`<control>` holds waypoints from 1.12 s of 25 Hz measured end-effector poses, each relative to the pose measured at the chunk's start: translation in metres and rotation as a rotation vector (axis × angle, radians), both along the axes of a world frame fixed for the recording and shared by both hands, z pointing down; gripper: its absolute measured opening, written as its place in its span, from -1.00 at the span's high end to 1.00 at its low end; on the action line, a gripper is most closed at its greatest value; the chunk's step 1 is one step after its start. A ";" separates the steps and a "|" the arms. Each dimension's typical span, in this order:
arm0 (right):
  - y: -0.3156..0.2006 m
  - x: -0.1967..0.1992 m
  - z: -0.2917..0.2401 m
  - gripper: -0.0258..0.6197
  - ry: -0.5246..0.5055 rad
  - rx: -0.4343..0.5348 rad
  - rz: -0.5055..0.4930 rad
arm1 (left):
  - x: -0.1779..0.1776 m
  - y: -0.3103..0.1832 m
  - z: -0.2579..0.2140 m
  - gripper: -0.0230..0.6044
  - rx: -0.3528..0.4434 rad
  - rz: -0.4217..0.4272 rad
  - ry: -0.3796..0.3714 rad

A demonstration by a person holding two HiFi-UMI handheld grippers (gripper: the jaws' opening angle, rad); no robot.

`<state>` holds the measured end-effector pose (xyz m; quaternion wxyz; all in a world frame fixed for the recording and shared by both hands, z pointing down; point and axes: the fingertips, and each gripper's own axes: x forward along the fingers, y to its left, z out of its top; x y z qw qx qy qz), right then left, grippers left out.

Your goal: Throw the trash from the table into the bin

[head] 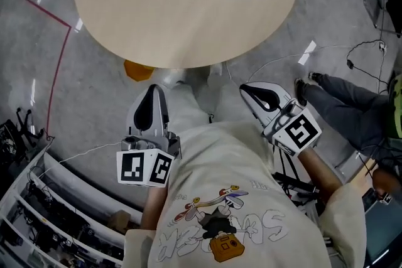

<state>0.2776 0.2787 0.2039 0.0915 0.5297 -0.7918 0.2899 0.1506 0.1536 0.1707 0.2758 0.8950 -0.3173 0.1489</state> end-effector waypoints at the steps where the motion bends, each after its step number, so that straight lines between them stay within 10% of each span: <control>1: -0.006 0.005 0.003 0.90 -0.002 -0.008 0.001 | 0.008 -0.004 0.006 0.91 -0.005 0.001 -0.008; 21: -0.158 0.021 0.061 0.88 0.086 0.004 0.037 | 0.026 -0.053 0.062 0.91 -0.103 0.038 -0.077; 28: -0.201 0.042 0.067 0.55 0.115 0.037 0.014 | 0.018 -0.058 0.062 0.91 -0.103 0.018 -0.071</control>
